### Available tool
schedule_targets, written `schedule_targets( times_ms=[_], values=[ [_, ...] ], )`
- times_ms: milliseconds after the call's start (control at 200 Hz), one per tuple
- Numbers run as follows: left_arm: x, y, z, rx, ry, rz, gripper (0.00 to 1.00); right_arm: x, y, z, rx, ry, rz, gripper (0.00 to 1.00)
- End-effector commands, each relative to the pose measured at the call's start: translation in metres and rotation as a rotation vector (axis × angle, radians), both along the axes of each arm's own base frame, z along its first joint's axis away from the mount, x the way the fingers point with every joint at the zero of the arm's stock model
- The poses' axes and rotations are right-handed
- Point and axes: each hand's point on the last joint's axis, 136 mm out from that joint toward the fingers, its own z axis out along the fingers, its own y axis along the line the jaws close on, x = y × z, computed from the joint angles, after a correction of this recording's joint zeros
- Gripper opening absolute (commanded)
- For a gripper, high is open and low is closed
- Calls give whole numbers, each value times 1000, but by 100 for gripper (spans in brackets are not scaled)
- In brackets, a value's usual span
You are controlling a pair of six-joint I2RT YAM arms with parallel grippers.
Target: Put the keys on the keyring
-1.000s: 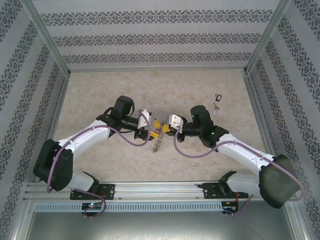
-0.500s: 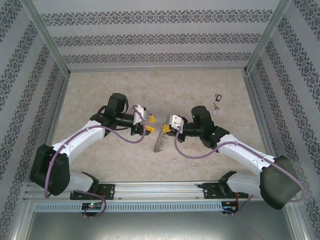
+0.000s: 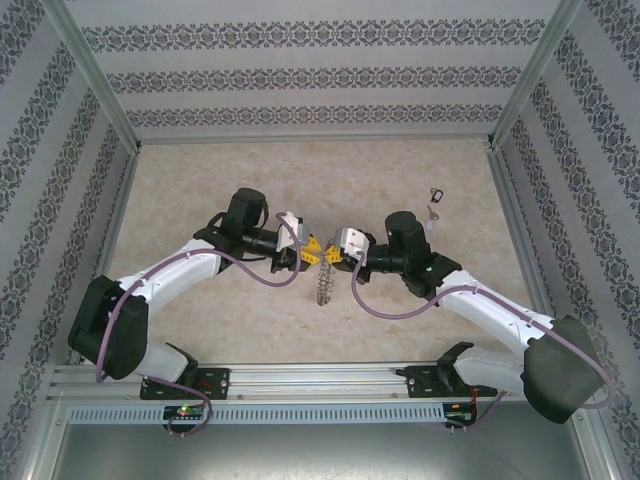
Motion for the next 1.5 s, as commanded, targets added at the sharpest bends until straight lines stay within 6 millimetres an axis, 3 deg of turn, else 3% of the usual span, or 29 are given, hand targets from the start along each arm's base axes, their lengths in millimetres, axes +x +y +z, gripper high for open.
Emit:
schedule_targets(
  times_ms=[0,225,530,595,709,769,809,964,1179,1494],
  values=[
    [-3,-7,12,-25,-32,-40,25,-7,6,17,54,-37,35,0],
    [-4,-11,23,-54,-42,-62,19,-6,7,15,48,-39,30,0],
    [-3,-18,17,-37,-25,-80,10,-2,6,19,60,-55,11,0],
    [-4,-17,14,-28,-25,-87,0,-2,6,19,60,-55,9,0],
    [-7,-13,10,-6,-63,-86,0,-1,4,16,43,-54,-1,0],
    [-5,-10,8,16,-95,-63,0,2,-1,9,6,-65,-31,17],
    [-3,-8,6,32,-111,-46,0,4,-6,4,-29,-75,-49,23],
    [-4,-3,5,73,-142,-39,0,0,-19,-9,-92,-66,-52,33],
    [-6,-3,2,70,-142,-49,0,-3,-12,-13,-74,-21,-30,41],
    [-11,-4,2,69,-132,-78,0,7,-2,-12,-77,-18,-37,32]
  ],
)
